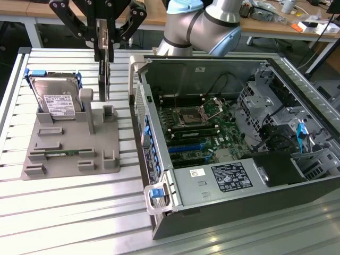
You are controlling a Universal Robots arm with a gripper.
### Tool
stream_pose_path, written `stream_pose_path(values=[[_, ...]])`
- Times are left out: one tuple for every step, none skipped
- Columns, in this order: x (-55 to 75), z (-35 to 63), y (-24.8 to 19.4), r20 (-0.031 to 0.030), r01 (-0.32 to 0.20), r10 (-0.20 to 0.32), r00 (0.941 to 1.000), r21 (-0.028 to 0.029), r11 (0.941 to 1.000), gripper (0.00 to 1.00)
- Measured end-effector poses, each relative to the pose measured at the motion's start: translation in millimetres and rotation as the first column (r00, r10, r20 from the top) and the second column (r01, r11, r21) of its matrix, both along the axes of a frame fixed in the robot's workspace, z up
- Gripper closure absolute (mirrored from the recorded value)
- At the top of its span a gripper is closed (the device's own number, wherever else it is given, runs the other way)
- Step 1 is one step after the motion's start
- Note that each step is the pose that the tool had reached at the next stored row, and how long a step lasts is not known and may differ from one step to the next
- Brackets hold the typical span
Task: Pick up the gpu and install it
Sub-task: 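Pick up the gpu and move the gpu toward the slot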
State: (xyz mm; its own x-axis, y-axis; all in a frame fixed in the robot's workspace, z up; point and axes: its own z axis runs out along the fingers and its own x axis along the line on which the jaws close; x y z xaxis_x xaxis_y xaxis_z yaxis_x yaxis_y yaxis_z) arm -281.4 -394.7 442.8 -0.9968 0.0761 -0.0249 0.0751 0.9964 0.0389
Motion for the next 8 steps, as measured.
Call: stream_pose_path(values=[[0.0,1.1,0.0,0.0000,0.000,0.000,1.0000,0.0000,1.0000,0.73],[0.0,2.7,0.0,0.0000,0.000,0.000,1.0000,0.0000,1.0000,0.73],[0.0,4.4,0.0,0.0000,0.000,0.000,1.0000,0.0000,1.0000,0.73],[0.0,5.4,0.0,0.0000,0.000,0.000,1.0000,0.0000,1.0000,0.73],[0.0,5.6,0.0,0.0001,0.000,0.000,1.0000,0.0000,1.0000,0.73],[0.0,5.6,0.0,0.0002,0.000,0.000,1.0000,0.0001,1.0000,0.73],[0.0,5.7,0.0,0.0001,0.000,0.000,1.0000,0.0001,1.0000,0.73],[0.0,5.7,0.0,0.0000,0.000,0.000,1.0000,0.0000,1.0000,0.73]])
